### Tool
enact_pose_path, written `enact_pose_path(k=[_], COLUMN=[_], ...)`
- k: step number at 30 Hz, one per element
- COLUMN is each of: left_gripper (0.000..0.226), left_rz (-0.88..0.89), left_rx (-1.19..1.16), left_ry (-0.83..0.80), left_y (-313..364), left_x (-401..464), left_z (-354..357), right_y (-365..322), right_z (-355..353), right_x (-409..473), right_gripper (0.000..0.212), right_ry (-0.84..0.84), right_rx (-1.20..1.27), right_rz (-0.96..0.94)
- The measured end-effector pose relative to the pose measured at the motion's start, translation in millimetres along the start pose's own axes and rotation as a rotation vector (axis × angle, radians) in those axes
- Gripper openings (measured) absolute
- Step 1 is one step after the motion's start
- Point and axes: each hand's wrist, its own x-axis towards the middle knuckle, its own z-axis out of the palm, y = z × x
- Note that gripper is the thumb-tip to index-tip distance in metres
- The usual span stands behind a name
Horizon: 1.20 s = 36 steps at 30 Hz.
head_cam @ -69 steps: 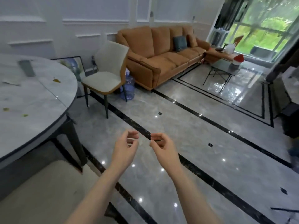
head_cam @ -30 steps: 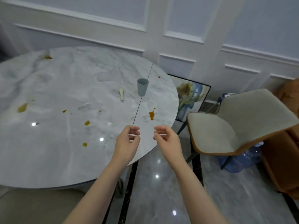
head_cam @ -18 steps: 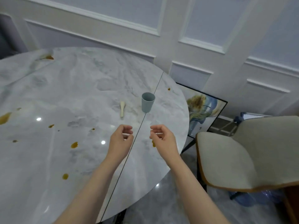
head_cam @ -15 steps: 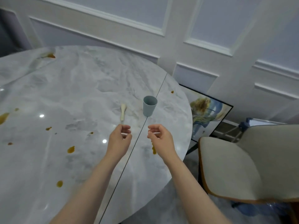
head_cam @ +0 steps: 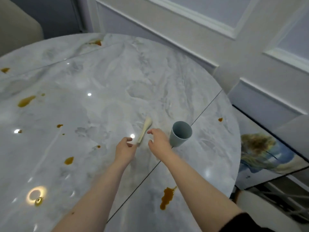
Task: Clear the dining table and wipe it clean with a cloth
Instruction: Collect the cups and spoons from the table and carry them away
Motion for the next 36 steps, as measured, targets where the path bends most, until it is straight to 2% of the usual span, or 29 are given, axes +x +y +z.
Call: enact_pose_path(k=[2,5,8,11,15,18,19,22,26,31,36], left_gripper=[0.035,0.033,0.023,0.012,0.007,0.004,0.003,0.007,0.018,0.014,0.013], left_rz=[-0.04,-0.057,-0.023,-0.024,-0.036,-0.015,-0.008,0.043,0.135,0.273,0.41], left_rx=[-0.019,-0.022,-0.008,-0.031,-0.029,-0.065,-0.089,-0.162,-0.232,-0.359,-0.461], left_ry=[0.026,0.075,0.151,0.192,0.245,0.273,0.283,0.322,0.329,0.34,0.254], left_y=[-2,-2,-1,0,3,10,12,24,41,64,91], left_x=[12,23,33,41,41,37,36,28,11,-25,-63], left_z=[13,28,40,47,48,41,38,24,8,-4,-7], right_y=[6,10,16,24,27,22,18,3,-14,-28,-32], right_z=[2,7,16,27,28,26,25,16,1,-25,-66], right_x=[25,52,69,81,81,75,74,64,55,37,9], right_gripper=[0.05,0.058,0.039,0.028,0.024,0.011,0.011,0.03,0.037,0.033,0.024], right_ry=[-0.024,-0.068,-0.136,-0.126,-0.057,0.058,0.07,0.1,0.179,0.304,0.476], right_rx=[-0.203,-0.338,-0.42,-0.428,-0.411,-0.409,-0.438,-0.516,-0.529,-0.503,-0.416], right_rz=[-0.126,-0.257,-0.296,-0.33,-0.371,-0.404,-0.422,-0.496,-0.573,-0.626,-0.684])
